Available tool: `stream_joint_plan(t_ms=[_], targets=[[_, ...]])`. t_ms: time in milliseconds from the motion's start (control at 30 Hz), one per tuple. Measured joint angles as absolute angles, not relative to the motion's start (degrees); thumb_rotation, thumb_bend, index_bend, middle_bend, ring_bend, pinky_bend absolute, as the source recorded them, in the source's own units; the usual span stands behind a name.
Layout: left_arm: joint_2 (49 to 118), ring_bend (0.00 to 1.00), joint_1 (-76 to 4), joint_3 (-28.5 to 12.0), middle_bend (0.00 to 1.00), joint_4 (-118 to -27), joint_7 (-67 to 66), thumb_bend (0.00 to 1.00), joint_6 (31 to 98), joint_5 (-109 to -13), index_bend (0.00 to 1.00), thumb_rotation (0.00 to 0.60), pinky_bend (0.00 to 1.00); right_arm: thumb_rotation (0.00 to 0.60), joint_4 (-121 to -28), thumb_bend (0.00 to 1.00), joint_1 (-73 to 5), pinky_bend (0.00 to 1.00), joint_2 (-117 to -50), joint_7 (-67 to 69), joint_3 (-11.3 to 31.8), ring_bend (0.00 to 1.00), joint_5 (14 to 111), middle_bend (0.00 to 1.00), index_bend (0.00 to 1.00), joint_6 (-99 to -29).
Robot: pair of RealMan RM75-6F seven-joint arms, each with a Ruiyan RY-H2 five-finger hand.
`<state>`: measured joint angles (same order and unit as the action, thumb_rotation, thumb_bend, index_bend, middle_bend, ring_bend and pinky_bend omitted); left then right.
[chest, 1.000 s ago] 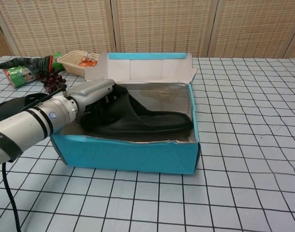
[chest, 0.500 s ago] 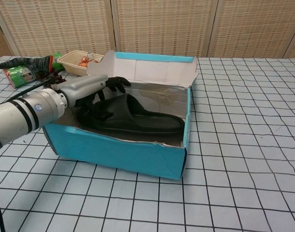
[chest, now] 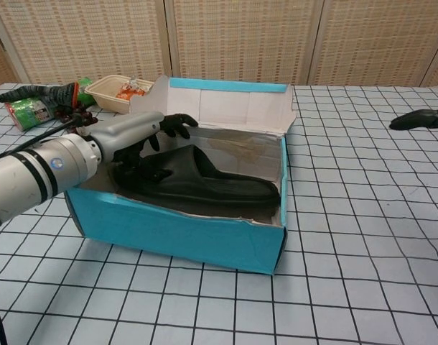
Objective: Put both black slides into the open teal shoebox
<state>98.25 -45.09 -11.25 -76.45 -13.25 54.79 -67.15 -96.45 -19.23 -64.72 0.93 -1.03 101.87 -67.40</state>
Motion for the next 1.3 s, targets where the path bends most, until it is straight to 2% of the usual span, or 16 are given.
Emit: stream_joint_plan(t_ms=[200,367,567,1300], targets=[[98.6,0.01,-44.8,-11.4,0.02,-76.8,-13.9,0.45,55.3,-66.4,0.0,0.6,0.27,0.6,-96.2,0.13,-26.4,0.0,-68.0,-0.3,0.9,0.0,99.8,0.0,0.0,-57.7],[98.9,0.01,-44.7,-11.5,0.02,-77.4,-14.6,0.45,55.5,-65.8,0.0,0.6,0.27,0.6,-93.0,0.15,-31.6,0.0,-73.5,-0.2,2.4,0.0,97.9,0.0,0.0,-53.0],[99.0,0.01,-44.9,-11.5,0.02,-78.1,-15.2,0.45,55.5,-65.6,0.0,0.6,0.27,0.6,-88.9,0.15,-34.4,0.0,-78.6,-1.2,2.8,0.0,97.2,0.0,0.0,-51.7],[93.6,0.01,-43.6,-12.7,0.04,-87.0,-7.5,0.45,52.9,-64.3,0.0,0.6,0.27,0.6,-87.0,0.16,-37.3,0.0,-82.6,-11.9,2.5,0.0,90.0,0.0,0.0,-48.7]])
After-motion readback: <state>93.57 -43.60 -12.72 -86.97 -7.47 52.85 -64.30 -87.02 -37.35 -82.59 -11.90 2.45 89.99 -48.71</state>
